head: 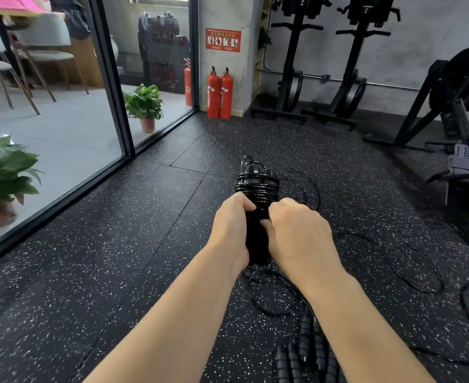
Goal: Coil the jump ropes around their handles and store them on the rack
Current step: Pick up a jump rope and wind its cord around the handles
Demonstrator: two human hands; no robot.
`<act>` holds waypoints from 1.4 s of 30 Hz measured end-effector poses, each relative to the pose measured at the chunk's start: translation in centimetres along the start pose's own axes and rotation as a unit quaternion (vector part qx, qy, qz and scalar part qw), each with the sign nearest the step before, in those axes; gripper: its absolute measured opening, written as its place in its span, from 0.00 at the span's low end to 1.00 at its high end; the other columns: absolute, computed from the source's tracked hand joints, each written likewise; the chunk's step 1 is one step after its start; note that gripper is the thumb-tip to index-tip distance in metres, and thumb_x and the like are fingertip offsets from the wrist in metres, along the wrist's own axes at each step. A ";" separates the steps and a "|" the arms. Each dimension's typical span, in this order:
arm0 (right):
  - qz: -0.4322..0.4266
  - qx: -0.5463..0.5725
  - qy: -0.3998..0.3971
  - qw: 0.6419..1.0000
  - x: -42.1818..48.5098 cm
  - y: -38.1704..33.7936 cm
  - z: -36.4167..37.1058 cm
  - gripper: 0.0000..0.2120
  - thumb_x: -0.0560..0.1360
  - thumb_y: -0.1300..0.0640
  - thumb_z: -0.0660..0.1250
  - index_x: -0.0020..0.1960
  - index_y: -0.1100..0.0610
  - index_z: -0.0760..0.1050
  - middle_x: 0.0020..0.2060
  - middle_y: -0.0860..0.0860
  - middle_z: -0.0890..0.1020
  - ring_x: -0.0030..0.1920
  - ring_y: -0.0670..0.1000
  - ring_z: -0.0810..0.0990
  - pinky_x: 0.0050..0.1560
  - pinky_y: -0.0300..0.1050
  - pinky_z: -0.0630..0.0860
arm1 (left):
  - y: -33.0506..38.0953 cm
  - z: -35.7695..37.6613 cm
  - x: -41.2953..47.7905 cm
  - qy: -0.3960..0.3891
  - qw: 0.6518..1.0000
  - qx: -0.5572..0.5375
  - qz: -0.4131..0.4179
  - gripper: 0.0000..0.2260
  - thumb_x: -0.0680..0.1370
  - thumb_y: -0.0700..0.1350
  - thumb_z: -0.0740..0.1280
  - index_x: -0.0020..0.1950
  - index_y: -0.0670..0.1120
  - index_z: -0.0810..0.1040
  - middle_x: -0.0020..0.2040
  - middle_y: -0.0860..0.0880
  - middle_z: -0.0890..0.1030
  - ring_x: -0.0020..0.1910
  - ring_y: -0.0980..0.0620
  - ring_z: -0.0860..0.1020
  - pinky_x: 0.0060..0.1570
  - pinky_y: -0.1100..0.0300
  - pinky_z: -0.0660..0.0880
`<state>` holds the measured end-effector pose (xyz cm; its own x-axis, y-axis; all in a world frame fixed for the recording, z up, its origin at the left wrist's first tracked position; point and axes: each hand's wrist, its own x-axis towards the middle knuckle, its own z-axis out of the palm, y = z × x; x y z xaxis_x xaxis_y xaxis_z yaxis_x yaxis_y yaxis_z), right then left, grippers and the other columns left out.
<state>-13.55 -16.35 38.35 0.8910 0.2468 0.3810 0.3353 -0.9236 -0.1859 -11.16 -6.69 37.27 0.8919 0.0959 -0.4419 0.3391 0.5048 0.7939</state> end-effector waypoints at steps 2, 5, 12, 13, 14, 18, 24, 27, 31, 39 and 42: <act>-0.004 -0.008 0.004 1.000 0.0 0.2 0.0 0.10 0.81 0.51 0.57 0.43 0.52 0.62 0.47 0.50 0.75 0.48 0.57 0.78 0.39 0.45 0.62 | 0.0 0.1 -0.1 -0.004 1.000 -0.003 -0.011 0.02 0.70 0.41 0.60 0.41 0.45 0.71 0.33 0.47 0.72 0.28 0.49 0.69 0.33 0.60 0.67; -0.002 -0.007 0.024 1.000 -0.2 0.3 0.2 0.10 0.81 0.52 0.57 0.43 0.53 0.62 0.45 0.50 0.74 0.46 0.57 0.78 0.38 0.46 0.63 | -0.1 0.1 0.0 0.000 1.000 -0.003 -0.016 0.03 0.69 0.41 0.61 0.41 0.44 0.72 0.33 0.47 0.73 0.29 0.49 0.70 0.35 0.59 0.69; 0.002 -0.001 0.064 0.998 0.3 0.0 0.0 0.13 0.78 0.53 0.64 0.39 0.54 0.62 0.38 0.51 0.72 0.38 0.59 0.78 0.33 0.46 0.57 | -0.6 0.6 -0.8 -0.007 1.000 0.007 -0.008 0.06 0.71 0.38 0.57 0.34 0.46 0.67 0.28 0.50 0.70 0.20 0.51 0.67 0.24 0.68 0.64; 0.001 0.003 0.054 0.999 0.3 0.0 -0.1 0.13 0.79 0.52 0.63 0.40 0.54 0.63 0.39 0.49 0.70 0.40 0.59 0.78 0.35 0.46 0.57 | -0.5 0.5 -0.9 -0.016 1.000 -0.009 -0.010 0.06 0.71 0.39 0.57 0.33 0.46 0.67 0.27 0.51 0.70 0.19 0.52 0.67 0.25 0.67 0.64; -0.002 0.005 0.050 0.999 0.3 -0.1 -0.2 0.12 0.79 0.51 0.62 0.41 0.53 0.63 0.40 0.48 0.68 0.42 0.58 0.78 0.36 0.46 0.58 | -0.4 0.5 -1.0 -0.025 0.999 -0.026 -0.012 0.07 0.71 0.41 0.57 0.33 0.47 0.67 0.26 0.51 0.70 0.19 0.52 0.67 0.27 0.66 0.64; -0.007 0.007 0.044 0.999 0.2 -0.4 -0.3 0.12 0.80 0.48 0.59 0.43 0.52 0.62 0.43 0.47 0.68 0.46 0.55 0.78 0.38 0.44 0.59 | 0.0 0.1 -1.0 -0.034 0.999 -0.033 -0.012 0.09 0.75 0.46 0.59 0.35 0.47 0.72 0.23 0.53 0.73 0.18 0.53 0.71 0.27 0.66 0.67; -0.010 0.015 0.080 0.997 0.1 -0.2 0.3 0.15 0.78 0.52 0.65 0.39 0.54 0.61 0.37 0.48 0.67 0.38 0.57 0.77 0.28 0.43 0.52 | 0.0 0.0 -0.7 -0.014 0.999 -0.031 -0.006 0.06 0.73 0.43 0.59 0.37 0.46 0.71 0.25 0.50 0.73 0.19 0.52 0.70 0.26 0.65 0.66; -0.015 0.007 0.125 0.992 0.1 -0.1 0.9 0.22 0.69 0.58 0.75 0.36 0.53 0.59 0.31 0.51 0.72 0.25 0.57 0.73 0.28 0.34 0.44 | 0.1 0.1 -0.6 0.001 1.000 -0.018 -0.005 0.04 0.72 0.41 0.58 0.38 0.46 0.70 0.30 0.48 0.73 0.23 0.50 0.69 0.25 0.66 0.67; -0.010 0.004 0.156 0.988 0.0 -0.4 1.2 0.23 0.65 0.61 0.77 0.34 0.53 0.61 0.29 0.53 0.74 0.20 0.55 0.70 0.29 0.31 0.42 | 0.3 0.3 -0.9 0.019 1.000 -0.025 -0.001 0.06 0.72 0.38 0.59 0.36 0.45 0.70 0.30 0.47 0.73 0.24 0.50 0.69 0.28 0.65 0.67; 0.041 0.131 0.022 0.990 0.4 0.7 -0.2 0.11 0.71 0.48 0.72 0.39 0.53 0.75 0.37 0.46 0.76 0.39 0.50 0.76 0.39 0.46 0.71 | 0.9 -0.8 -0.7 0.045 0.998 0.035 0.024 0.04 0.73 0.37 0.59 0.38 0.43 0.71 0.33 0.43 0.71 0.35 0.46 0.70 0.41 0.53 0.71; 0.040 0.188 0.009 0.981 0.8 1.6 -1.7 0.06 0.70 0.53 0.73 0.39 0.50 0.77 0.35 0.43 0.78 0.36 0.44 0.76 0.39 0.43 0.73 | 0.8 -1.2 -0.4 0.038 0.996 0.074 0.028 0.03 0.72 0.37 0.59 0.40 0.44 0.71 0.33 0.43 0.72 0.31 0.47 0.72 0.37 0.56 0.70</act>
<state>-12.82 -18.10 39.92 0.9148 0.1700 0.3663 0.3567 -0.7655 -0.5355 -11.61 -5.28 37.52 0.8868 0.1883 -0.4221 0.3355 0.3660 0.8681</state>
